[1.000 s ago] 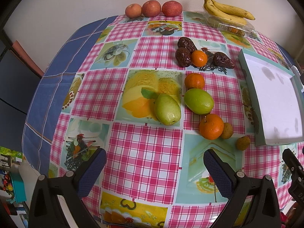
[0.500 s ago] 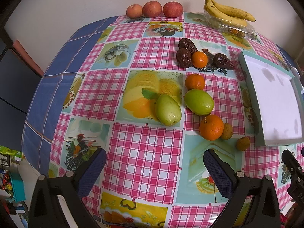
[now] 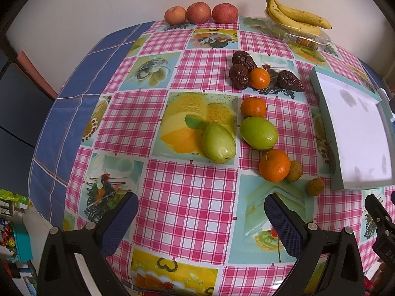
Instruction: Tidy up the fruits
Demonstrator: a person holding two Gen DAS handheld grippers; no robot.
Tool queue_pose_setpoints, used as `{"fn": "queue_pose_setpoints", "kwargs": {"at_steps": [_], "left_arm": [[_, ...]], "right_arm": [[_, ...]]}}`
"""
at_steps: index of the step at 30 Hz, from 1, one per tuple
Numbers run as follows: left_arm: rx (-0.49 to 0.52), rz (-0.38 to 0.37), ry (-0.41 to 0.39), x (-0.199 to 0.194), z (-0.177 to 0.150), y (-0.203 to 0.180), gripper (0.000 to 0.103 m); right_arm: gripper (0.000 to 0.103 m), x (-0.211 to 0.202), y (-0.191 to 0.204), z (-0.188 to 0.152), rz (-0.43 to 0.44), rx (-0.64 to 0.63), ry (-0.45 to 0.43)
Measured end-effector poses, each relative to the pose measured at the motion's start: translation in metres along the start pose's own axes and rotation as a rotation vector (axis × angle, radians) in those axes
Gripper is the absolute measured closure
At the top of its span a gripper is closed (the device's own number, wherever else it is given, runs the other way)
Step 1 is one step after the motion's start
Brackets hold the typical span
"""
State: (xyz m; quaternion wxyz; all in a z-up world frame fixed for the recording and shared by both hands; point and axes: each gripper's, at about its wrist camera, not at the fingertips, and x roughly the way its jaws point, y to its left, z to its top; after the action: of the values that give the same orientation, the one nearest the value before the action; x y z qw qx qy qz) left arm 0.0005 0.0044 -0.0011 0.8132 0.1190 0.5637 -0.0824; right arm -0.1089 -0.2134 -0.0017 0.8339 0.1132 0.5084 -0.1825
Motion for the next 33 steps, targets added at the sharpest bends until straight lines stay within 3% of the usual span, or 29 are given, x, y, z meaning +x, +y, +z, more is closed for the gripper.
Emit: {"fn": "queue_pose_setpoints", "kwargs": {"at_steps": [18, 30, 33], "left_arm": [[-0.017, -0.039, -0.021, -0.006, 0.003, 0.0, 0.0], [-0.194, -0.149, -0.258, -0.028, 0.022, 0.044, 0.0], [-0.239, -0.149, -0.318, -0.033, 0.023, 0.057, 0.0]], "right_arm": [[0.0, 0.0, 0.004, -0.001, -0.001, -0.004, 0.003], [0.0, -0.01, 0.03, 0.015, 0.154, -0.001, -0.136], [0.0, -0.005, 0.036, 0.023, 0.224, 0.001, -0.127]]}}
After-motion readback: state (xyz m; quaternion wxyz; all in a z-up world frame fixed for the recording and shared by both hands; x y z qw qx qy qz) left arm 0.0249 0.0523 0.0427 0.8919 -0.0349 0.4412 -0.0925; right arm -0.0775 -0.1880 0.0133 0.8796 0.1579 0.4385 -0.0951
